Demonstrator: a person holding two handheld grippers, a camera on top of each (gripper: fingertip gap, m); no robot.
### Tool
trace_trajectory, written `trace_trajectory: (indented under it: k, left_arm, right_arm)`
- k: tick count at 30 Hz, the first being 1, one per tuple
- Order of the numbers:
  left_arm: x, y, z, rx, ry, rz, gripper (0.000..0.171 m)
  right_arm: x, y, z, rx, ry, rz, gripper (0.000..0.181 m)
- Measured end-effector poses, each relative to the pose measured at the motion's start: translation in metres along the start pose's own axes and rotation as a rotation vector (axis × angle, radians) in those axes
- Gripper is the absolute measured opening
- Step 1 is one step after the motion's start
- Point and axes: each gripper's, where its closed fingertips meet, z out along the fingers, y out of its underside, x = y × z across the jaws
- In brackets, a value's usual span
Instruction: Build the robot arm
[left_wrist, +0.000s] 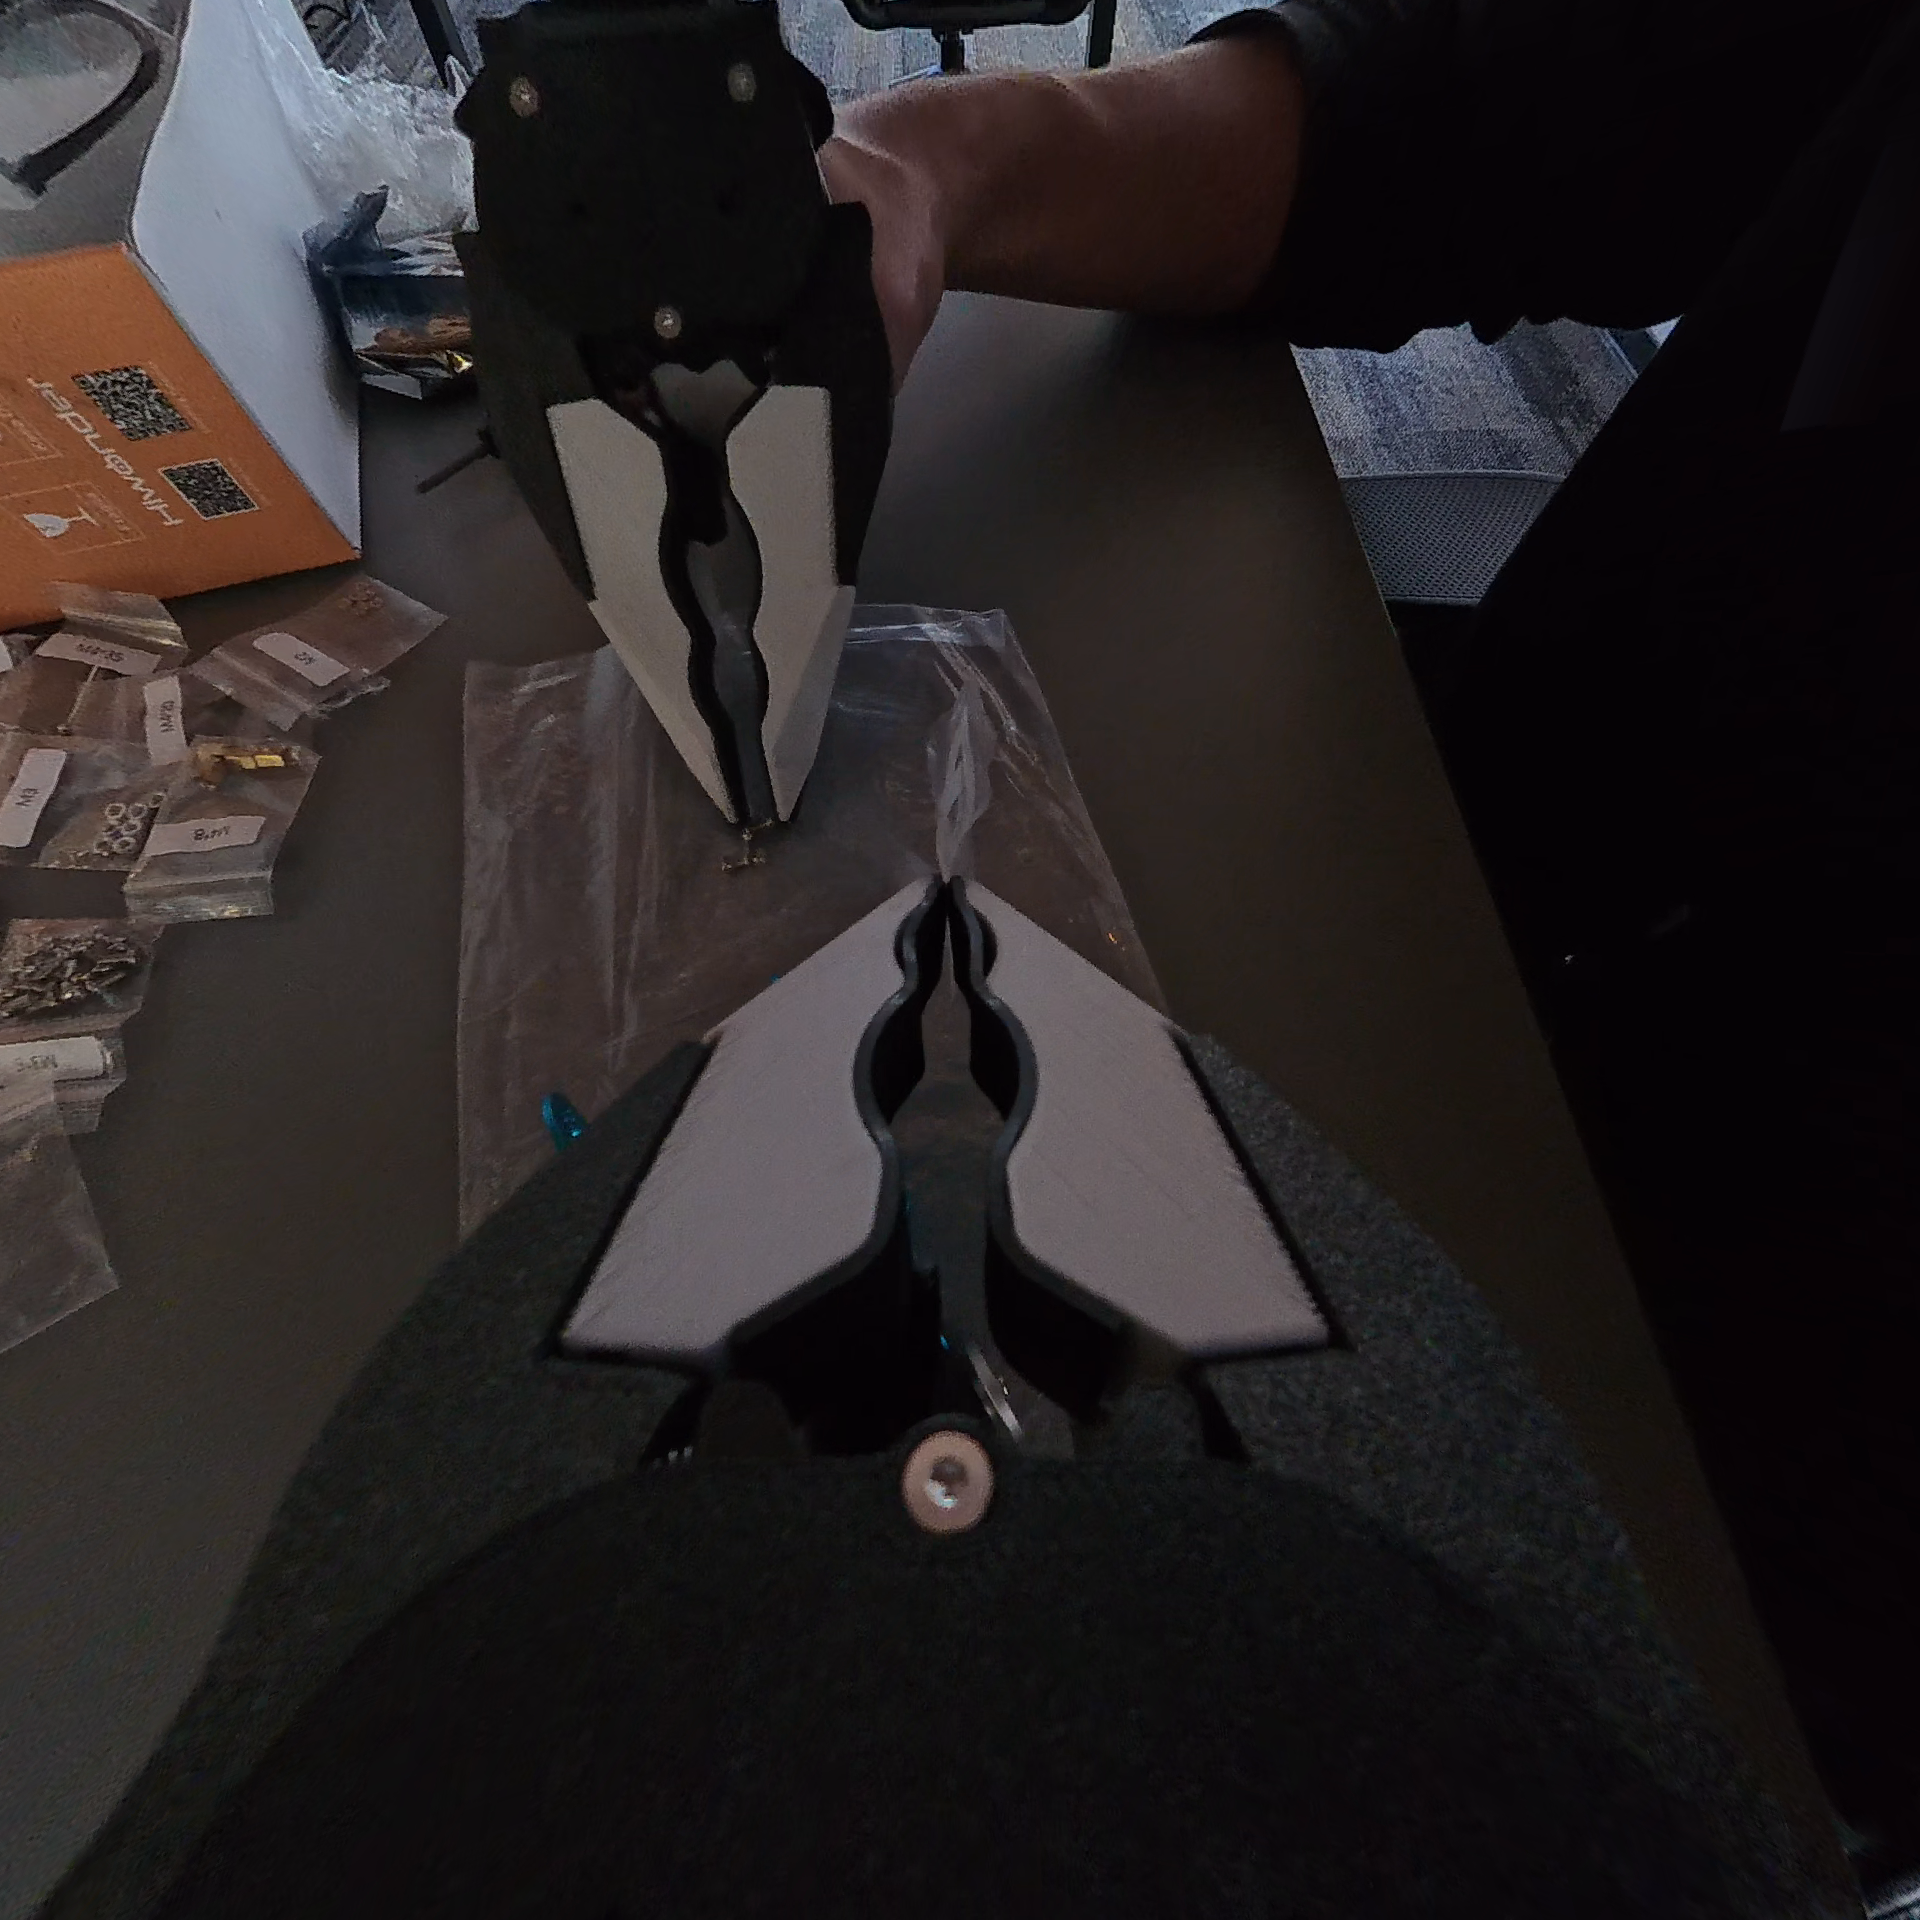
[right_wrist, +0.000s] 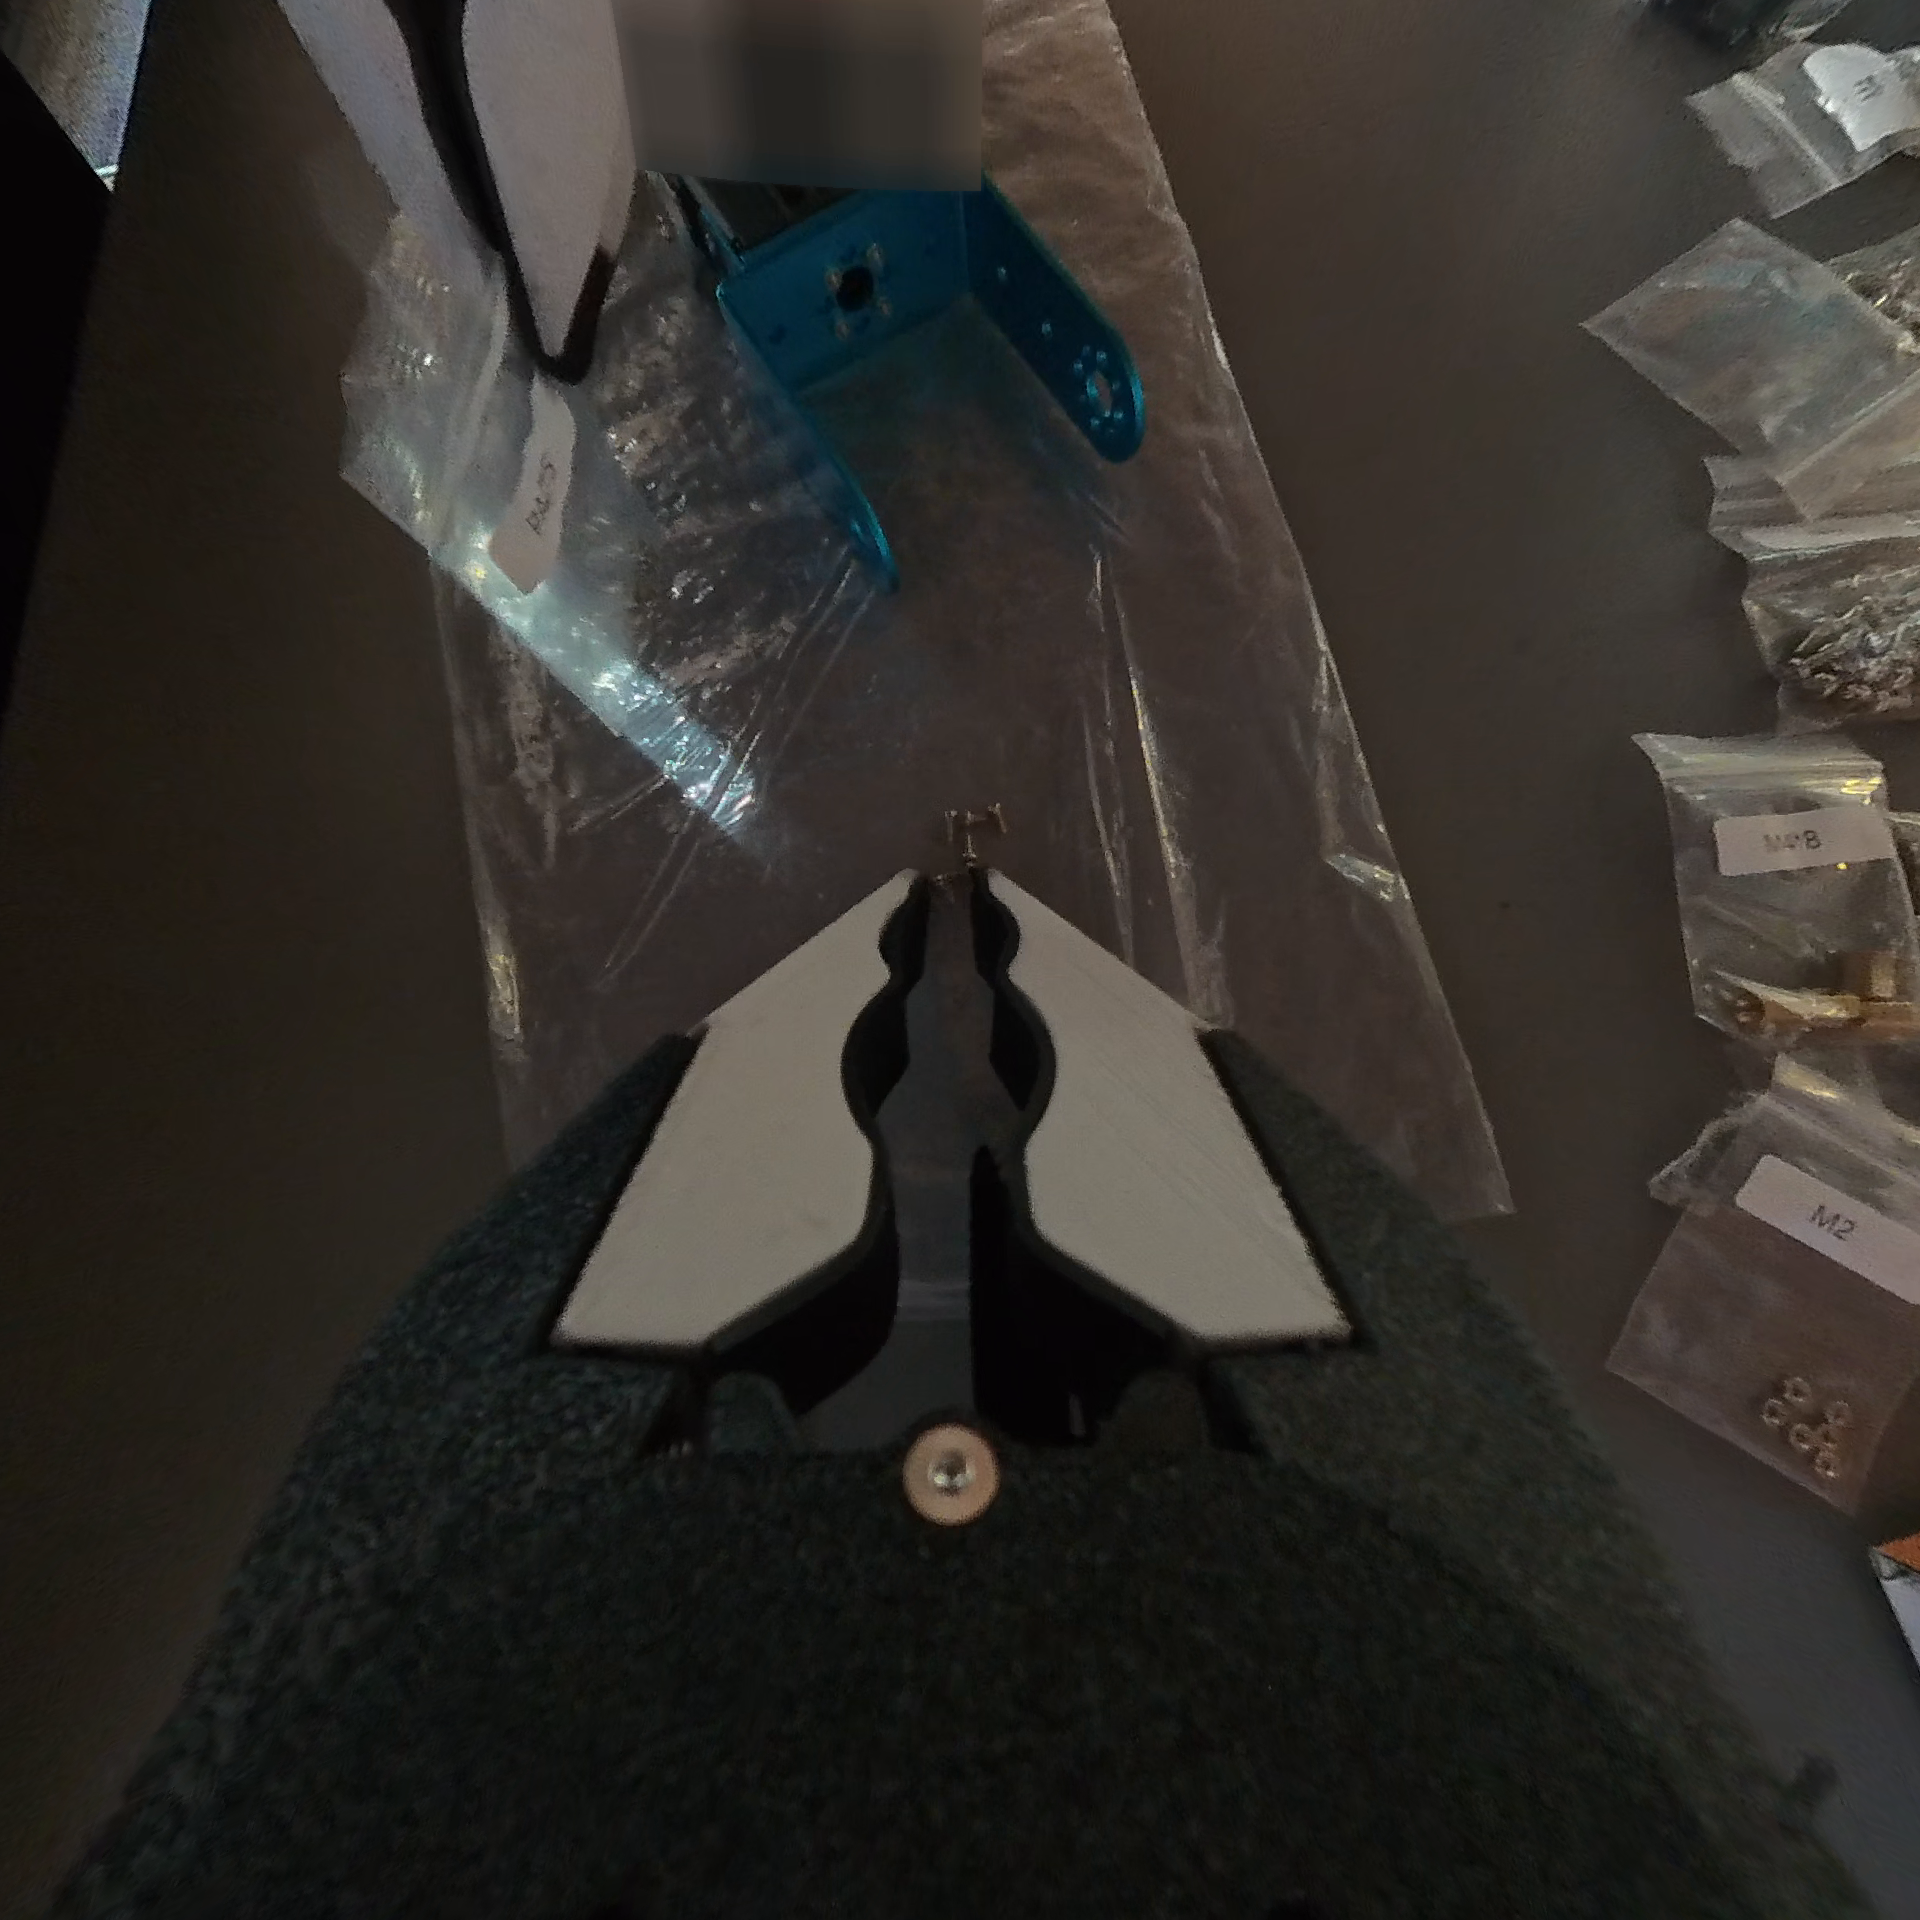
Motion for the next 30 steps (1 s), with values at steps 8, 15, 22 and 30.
trace_trajectory:
  k: [8, 15, 22, 30]
  left_arm:
    - [-0.004, 0.0, -0.001, 0.003, -0.013, -0.008, 0.0]
    - [-0.009, 0.004, 0.0, -0.008, -0.03, -0.028, 0.0]
    - [-0.016, 0.009, 0.003, -0.018, -0.049, -0.055, 0.0]
    - [-0.018, 0.008, 0.005, -0.014, -0.067, -0.065, 0.0]
  right_arm:
    - [-0.002, -0.001, 0.0, -0.013, 0.03, -0.054, 0.0]
    - [-0.004, -0.009, -0.011, 0.071, -0.025, -0.006, 0.0]
    - [-0.003, -0.018, -0.019, 0.143, -0.043, 0.018, 0.0]
    - [-0.039, -0.078, -0.037, 0.394, -0.132, -0.031, 0.0]
